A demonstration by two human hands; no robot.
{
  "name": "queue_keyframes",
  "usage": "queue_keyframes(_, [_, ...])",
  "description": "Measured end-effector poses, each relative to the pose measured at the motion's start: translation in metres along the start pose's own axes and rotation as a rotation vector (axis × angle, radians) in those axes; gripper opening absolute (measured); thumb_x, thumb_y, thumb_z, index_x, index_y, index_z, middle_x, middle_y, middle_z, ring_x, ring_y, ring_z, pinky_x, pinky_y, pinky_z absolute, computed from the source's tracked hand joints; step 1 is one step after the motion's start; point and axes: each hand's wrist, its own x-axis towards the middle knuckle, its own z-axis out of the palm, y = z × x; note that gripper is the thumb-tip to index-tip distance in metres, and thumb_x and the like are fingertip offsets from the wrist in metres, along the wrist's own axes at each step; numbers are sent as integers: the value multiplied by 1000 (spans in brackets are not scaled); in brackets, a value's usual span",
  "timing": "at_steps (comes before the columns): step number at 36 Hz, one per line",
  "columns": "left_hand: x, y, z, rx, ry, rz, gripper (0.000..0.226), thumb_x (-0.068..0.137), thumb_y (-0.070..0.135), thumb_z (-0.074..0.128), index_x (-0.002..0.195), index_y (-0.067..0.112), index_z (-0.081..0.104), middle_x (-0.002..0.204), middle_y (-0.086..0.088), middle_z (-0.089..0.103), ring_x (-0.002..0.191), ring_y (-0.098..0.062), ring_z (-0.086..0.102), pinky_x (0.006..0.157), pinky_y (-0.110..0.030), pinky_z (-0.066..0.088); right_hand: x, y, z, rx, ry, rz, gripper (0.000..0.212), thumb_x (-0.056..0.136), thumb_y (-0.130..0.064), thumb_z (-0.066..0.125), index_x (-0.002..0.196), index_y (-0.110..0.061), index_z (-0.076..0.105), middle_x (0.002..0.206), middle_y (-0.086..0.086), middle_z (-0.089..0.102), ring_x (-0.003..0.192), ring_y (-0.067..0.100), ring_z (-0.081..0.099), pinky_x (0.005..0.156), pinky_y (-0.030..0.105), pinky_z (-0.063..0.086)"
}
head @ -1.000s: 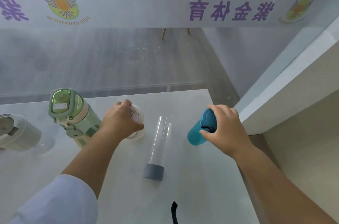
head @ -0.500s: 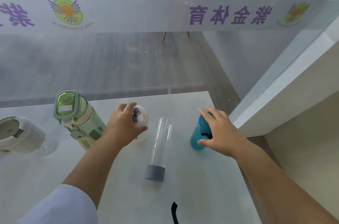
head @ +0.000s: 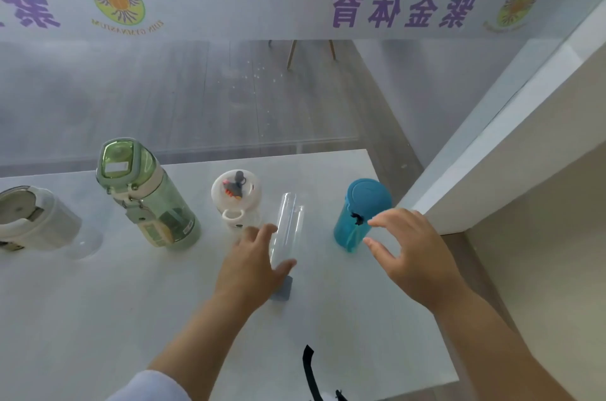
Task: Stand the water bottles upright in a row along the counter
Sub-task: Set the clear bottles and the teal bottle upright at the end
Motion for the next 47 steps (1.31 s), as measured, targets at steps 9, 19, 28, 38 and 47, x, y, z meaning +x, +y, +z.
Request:
queue_keyframes(9, [-16,-20,31,-13,-196,-243,70,78,49,62,132,23,27,125,-8,52,112,-30,53,86,-36,44,-38,2,11,-33,-253,145,28,83,-32,66,107,-19,65,102,-4,68,97,17,61,81,27,48])
queue_keyframes(19, [-31,-16,10,-214,58,-127,56,69,28,75,118,21,47,117,-2,49,88,-18,48,74,-28,40,-54,0,17,-22,-472,301,38,89,-43,53,123,-26,52,120,-9,59,110,9,53,91,23,45])
queue_keyframes(28, [-27,10,-35,-379,308,58,65,63,20,83,119,20,49,109,6,52,95,-10,50,76,-15,38,-52,-9,17,-2,-497,303,40,90,-43,53,126,-26,50,124,-9,58,111,8,53,92,22,45])
queue_keyframes(38, [-15,20,-42,-286,234,204,65,66,28,82,123,21,49,120,2,59,101,-19,58,89,-35,52,-44,-9,17,1,-511,311,42,91,-42,53,128,-24,49,124,-8,58,111,8,53,91,20,43])
queue_keyframes(47, [-6,21,-36,-349,184,147,68,68,27,81,124,24,44,103,12,52,90,-15,57,74,-14,43,-38,-6,20,0,-530,325,40,90,-44,52,125,-26,50,123,-9,58,110,9,53,92,25,46])
